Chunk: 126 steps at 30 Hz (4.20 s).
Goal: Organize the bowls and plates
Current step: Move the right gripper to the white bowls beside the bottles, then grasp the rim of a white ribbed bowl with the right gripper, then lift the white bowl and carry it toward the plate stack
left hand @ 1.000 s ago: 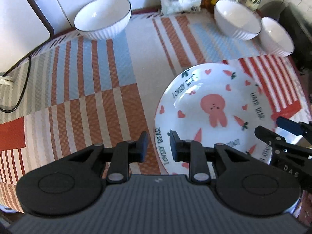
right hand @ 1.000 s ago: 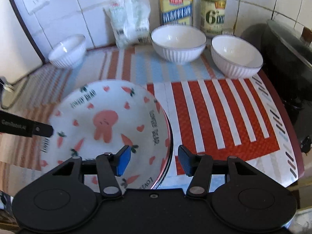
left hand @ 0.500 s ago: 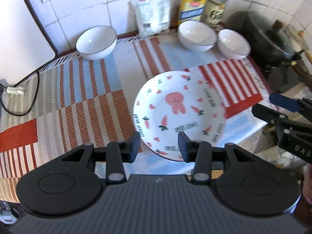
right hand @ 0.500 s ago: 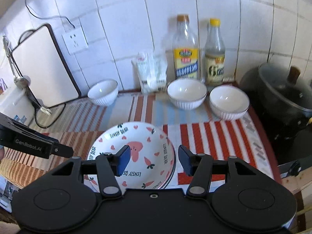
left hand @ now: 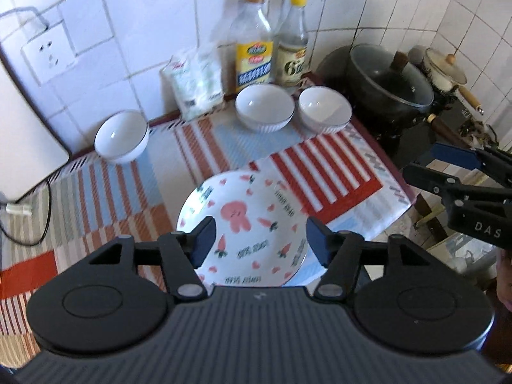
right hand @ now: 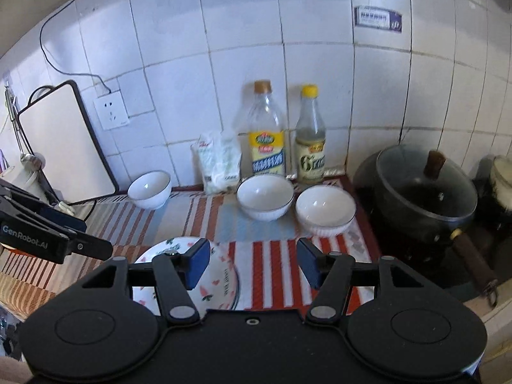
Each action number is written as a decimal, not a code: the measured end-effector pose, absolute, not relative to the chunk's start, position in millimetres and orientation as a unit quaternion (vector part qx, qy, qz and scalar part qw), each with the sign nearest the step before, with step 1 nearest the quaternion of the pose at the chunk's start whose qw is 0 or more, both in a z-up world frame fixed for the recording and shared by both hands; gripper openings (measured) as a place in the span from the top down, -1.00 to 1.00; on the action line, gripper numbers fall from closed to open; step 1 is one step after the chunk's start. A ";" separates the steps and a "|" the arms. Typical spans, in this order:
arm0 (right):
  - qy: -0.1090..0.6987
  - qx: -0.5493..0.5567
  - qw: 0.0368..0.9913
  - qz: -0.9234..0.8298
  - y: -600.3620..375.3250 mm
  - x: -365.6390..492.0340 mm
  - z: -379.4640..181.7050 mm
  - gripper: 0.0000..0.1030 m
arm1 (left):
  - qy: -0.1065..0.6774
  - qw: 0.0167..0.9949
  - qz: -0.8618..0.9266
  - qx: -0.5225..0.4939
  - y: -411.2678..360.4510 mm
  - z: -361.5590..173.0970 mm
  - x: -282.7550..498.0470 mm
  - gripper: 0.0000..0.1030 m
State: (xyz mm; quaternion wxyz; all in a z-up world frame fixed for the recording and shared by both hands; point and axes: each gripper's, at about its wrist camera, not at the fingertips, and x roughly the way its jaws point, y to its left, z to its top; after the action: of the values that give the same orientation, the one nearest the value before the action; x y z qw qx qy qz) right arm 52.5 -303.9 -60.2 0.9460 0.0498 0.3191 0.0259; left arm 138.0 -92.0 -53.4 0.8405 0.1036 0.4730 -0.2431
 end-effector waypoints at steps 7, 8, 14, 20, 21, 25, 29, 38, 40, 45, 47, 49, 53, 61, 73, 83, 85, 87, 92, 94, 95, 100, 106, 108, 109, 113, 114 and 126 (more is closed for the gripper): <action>0.304 0.029 0.952 0.034 -340.6 77.3 -53.7 -0.27 | 0.465 0.845 -0.240 0.106 -140.8 -45.7 166.1 -0.31; 0.305 0.029 0.951 0.037 -346.2 81.4 -54.9 -0.29 | 0.463 0.848 -0.236 0.102 -146.9 -45.7 170.4 -0.31; 0.318 0.025 0.946 0.054 -375.6 114.9 -75.0 -0.36 | 0.452 0.867 -0.201 0.061 -175.2 -47.8 197.6 -0.44; 0.328 0.015 0.942 0.071 -389.9 145.0 -102.0 -0.36 | 0.436 0.880 -0.188 0.005 -194.9 -65.8 219.4 -0.45; 0.328 0.013 0.942 0.069 -391.7 150.9 -109.5 -0.37 | 0.433 0.882 -0.188 -0.006 -196.9 -69.8 222.7 -0.45; 0.326 0.037 0.944 0.045 -404.1 171.1 -137.1 -0.37 | 0.432 0.877 -0.204 -0.047 -211.6 -96.4 239.0 -0.43; 0.334 0.067 0.940 0.024 -419.9 190.1 -161.7 -0.37 | 0.446 0.867 -0.210 -0.074 -228.4 -130.8 255.7 -0.39; 0.359 0.089 0.929 0.019 -442.3 235.2 -212.9 -0.36 | 0.485 0.851 -0.177 -0.094 -261.7 -203.8 283.0 -0.13; 0.371 0.100 0.923 0.020 -445.2 244.7 -223.4 -0.28 | 0.492 0.851 -0.157 -0.095 -268.0 -217.4 287.5 -0.13; 0.389 0.134 0.911 0.020 -451.4 258.4 -233.7 -0.11 | 0.498 0.855 -0.117 -0.085 -277.5 -244.3 298.7 -0.07; 0.389 0.139 0.910 0.018 -452.3 260.5 -237.0 0.04 | 0.499 0.855 -0.116 -0.086 -278.7 -247.6 303.1 0.07; 0.394 0.141 0.908 0.011 -453.0 263.8 -240.7 0.16 | 0.505 0.850 -0.116 -0.094 -278.6 -251.1 307.4 0.30; 0.402 0.159 0.902 0.007 -455.8 270.8 -244.6 0.28 | 0.533 0.824 -0.109 -0.158 -270.7 -261.2 320.6 0.46; 0.419 0.173 0.891 -0.005 -460.7 278.6 -244.3 0.48 | 0.528 0.829 -0.131 -0.128 -281.1 -259.6 317.9 0.82; 0.433 0.173 0.885 -0.003 -453.2 251.8 -220.4 0.59 | 0.524 0.839 -0.141 -0.050 -283.9 -223.9 277.3 0.81; 0.433 0.183 0.882 0.019 -435.6 198.8 -192.9 0.58 | 0.537 0.831 -0.141 -0.031 -259.0 -191.4 231.3 0.81; 0.437 0.184 0.880 0.021 -432.8 188.7 -192.9 0.58 | 0.544 0.826 -0.143 -0.030 -256.0 -191.8 224.7 0.81; 0.442 0.187 0.877 0.021 -431.2 180.9 -193.9 0.58 | 0.555 0.820 -0.140 -0.030 -252.9 -193.3 217.0 0.81; 0.464 0.199 0.863 0.013 -426.9 161.7 -202.6 0.58 | 0.566 0.813 -0.134 -0.019 -253.9 -199.9 197.9 0.81; 0.471 0.204 0.858 0.010 -426.6 155.2 -206.8 0.58 | 0.573 0.808 -0.135 -0.017 -253.0 -204.9 193.4 0.81; 0.472 0.205 0.857 0.009 -426.4 152.1 -208.6 0.58 | 0.575 0.807 -0.136 -0.017 -252.8 -207.0 191.6 0.82; 0.482 0.210 0.851 0.007 -425.3 142.4 -219.9 0.58 | 0.591 0.796 -0.132 -0.012 -251.8 -219.3 185.5 0.82; 0.495 0.240 0.835 0.010 -427.5 135.1 -240.3 0.57 | 0.601 0.789 -0.130 -0.009 -249.8 -232.9 183.2 0.81; 0.495 0.230 0.838 0.011 -423.2 134.4 -242.4 0.57 | 0.603 0.787 -0.130 -0.006 -249.3 -238.2 182.7 0.82; 0.496 0.226 0.838 0.010 -422.1 134.8 -243.1 0.57 | 0.604 0.786 -0.130 -0.005 -249.1 -240.7 182.6 0.82; 0.496 0.209 0.843 0.011 -417.3 135.0 -242.5 0.58 | 0.600 0.789 -0.134 0.002 -247.8 -245.7 179.7 0.82; 0.497 0.203 0.844 0.011 -416.4 135.0 -242.5 0.58 | 0.598 0.790 -0.136 0.002 -247.4 -245.9 178.9 0.81; 0.495 0.167 0.853 0.007 -406.8 134.1 -225.4 0.26 | 0.579 0.798 -0.164 0.033 -241.3 -226.5 173.0 0.71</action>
State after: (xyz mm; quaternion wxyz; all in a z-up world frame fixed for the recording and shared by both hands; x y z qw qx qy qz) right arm 134.1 -406.8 -225.4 0.8526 0.1671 0.4951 0.0066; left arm 173.0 -241.3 -226.5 0.7982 0.0329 0.5787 -0.1637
